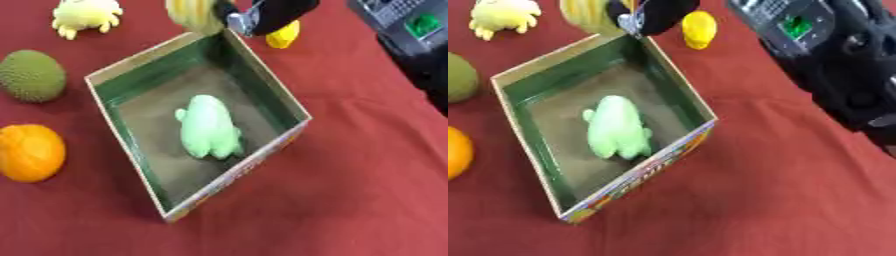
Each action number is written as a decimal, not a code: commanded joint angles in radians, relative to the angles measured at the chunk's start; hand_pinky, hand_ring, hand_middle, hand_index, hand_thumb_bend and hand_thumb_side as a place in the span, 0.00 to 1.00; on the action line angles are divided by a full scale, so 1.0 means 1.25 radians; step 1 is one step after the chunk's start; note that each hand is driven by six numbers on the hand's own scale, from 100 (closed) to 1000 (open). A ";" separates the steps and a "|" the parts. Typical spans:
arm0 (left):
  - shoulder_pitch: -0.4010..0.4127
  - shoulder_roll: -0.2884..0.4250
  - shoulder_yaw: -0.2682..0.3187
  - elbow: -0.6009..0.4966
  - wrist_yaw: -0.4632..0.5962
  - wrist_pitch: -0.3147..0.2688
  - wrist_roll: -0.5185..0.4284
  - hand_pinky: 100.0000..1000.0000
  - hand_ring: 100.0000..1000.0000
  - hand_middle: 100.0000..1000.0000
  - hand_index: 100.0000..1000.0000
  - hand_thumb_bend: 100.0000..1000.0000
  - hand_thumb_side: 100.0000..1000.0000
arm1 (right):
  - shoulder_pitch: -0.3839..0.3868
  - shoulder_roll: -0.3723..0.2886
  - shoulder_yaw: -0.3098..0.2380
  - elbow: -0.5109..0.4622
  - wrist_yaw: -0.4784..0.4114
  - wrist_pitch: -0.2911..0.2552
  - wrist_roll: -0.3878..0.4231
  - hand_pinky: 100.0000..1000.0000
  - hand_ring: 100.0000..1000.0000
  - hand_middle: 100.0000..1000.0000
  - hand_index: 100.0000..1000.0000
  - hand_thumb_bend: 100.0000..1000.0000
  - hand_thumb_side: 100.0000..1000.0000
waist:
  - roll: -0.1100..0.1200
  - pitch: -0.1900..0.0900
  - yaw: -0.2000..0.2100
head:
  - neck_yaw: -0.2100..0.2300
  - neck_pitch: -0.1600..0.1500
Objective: Pick up objects on the table and place them in the box.
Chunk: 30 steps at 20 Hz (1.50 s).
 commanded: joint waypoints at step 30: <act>-0.023 -0.001 0.014 -0.004 0.001 -0.006 0.003 0.70 0.71 0.62 0.79 0.03 0.81 | 0.060 0.050 0.058 0.080 0.098 -0.089 -0.025 0.87 0.89 0.78 0.86 0.00 0.32 | 0.012 0.007 0.024 | 0.014 -0.015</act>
